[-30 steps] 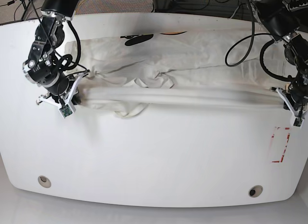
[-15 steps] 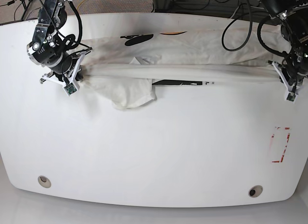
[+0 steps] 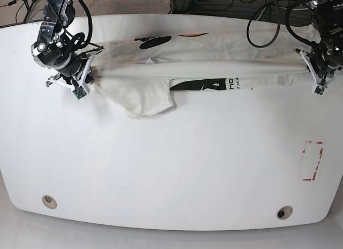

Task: Fold the T-shirt properly
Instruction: 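Lower the folded edge onto the shirt and open both grippers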

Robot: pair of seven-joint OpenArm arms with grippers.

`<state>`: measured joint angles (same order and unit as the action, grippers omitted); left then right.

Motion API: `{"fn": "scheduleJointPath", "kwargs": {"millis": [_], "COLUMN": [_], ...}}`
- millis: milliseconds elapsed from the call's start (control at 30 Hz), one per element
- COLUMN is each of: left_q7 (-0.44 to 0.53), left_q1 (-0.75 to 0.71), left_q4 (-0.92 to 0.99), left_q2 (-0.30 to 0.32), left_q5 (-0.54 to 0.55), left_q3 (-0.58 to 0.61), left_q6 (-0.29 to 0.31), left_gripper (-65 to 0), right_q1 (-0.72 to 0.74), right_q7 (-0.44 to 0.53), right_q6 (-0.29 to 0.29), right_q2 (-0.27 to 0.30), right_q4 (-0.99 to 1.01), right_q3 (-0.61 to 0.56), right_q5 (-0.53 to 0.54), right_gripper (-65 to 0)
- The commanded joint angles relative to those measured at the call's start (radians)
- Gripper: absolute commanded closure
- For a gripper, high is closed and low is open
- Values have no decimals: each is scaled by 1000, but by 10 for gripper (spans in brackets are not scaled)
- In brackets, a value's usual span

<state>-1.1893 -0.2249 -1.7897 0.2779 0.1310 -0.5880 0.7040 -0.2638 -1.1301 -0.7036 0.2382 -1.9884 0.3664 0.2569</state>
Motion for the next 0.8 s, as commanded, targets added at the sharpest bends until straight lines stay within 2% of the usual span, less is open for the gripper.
{"fn": "scheduleJointPath", "kwargs": {"millis": [0,67,167,267,333,433,633,767], "left_q7": [1,-1,-1,-2,-2,-19,-93,-120], "left_q1": [6,5,-6,-8,-8,-8,0,28], "left_q4": [-15,-15,-20,-40,-69,-126,-209,-212], "left_q2": [24,27,28,28,28,28,22,22], "left_q5": [-11,-11,-11,-6,-3,-1,2,26], "left_q3": [4,15,29,30,30,27,27,9], "left_q6": [-6,-6,-6,-6,-6,-6,-6,-6], "left_gripper": [-262,-356,-485,-482,-474,-475,-471,-469], "right_q1": [-4,-12,-16,-15,-10,24,67,94], "right_q7": [5,5,5,6,8,11,9,9], "right_q6": [5,5,5,5,5,5,5,5], "right_q2": [14,14,8,-29,-52,-81,-102,-102], "right_q4": [-16,-16,-18,-25,-35,-38,-38,-35], "right_q3": [7,7,7,18,49,82,118,133], "right_q5": [-17,-17,-14,-14,-14,-14,35,147], "right_gripper": [-43,-94,-224,-335,-385,-417,-414,-414]}}
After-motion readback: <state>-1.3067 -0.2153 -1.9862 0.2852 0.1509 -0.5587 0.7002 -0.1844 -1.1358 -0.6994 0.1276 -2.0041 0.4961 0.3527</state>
